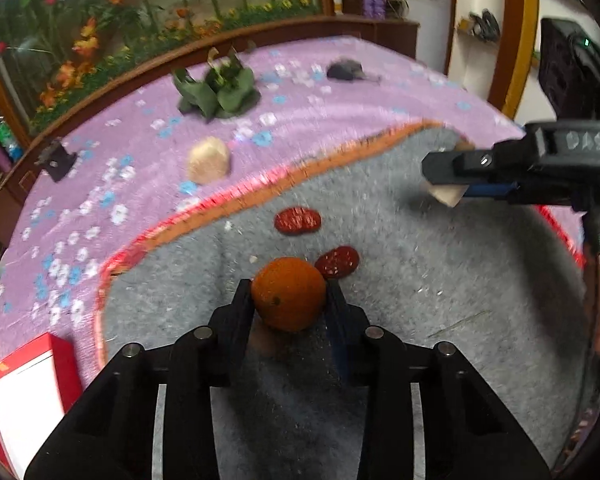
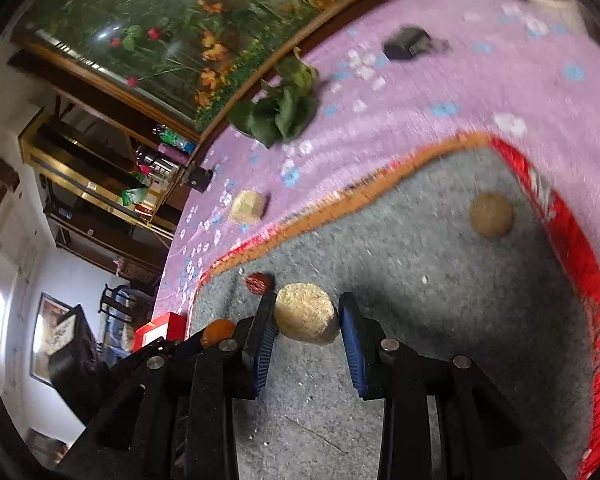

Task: Organize fruits
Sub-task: 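Grasp the orange with the left tool while the right tool grasps a round beige cake, then carry the orange and cake to the white tray and open both tools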

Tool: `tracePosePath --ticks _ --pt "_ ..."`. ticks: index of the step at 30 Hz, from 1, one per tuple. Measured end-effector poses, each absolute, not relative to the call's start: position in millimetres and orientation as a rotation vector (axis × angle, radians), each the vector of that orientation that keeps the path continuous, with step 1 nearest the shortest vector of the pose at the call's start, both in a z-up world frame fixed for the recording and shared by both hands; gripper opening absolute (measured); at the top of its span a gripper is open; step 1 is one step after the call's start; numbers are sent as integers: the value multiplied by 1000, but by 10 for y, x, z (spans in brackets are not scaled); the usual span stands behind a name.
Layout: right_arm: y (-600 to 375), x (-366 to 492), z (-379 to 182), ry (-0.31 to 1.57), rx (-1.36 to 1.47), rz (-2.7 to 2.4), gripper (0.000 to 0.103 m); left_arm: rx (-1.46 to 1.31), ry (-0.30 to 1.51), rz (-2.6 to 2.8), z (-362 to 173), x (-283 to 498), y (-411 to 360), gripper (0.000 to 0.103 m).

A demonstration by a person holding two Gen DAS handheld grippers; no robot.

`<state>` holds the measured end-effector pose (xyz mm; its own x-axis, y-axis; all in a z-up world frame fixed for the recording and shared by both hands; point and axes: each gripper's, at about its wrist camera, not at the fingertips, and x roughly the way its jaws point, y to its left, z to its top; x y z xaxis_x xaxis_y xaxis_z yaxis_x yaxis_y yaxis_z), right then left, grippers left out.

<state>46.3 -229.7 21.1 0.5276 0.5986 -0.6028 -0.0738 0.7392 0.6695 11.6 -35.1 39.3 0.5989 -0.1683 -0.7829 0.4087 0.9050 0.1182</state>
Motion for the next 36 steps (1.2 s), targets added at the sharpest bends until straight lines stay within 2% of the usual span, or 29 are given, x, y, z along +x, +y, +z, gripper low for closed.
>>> tracePosePath --ticks 5,11,28,36 --pt "-2164 380 377 843 528 441 32 293 740 -236 698 -380 -214 32" --pt "-1764 198 531 748 337 535 32 205 683 -158 833 -914 115 32" --pt "-54 -302 594 923 348 976 31 36 669 161 779 -1506 1600 33" --pt "675 -539 526 950 224 1048 31 3 668 322 616 -1569 2144 33"
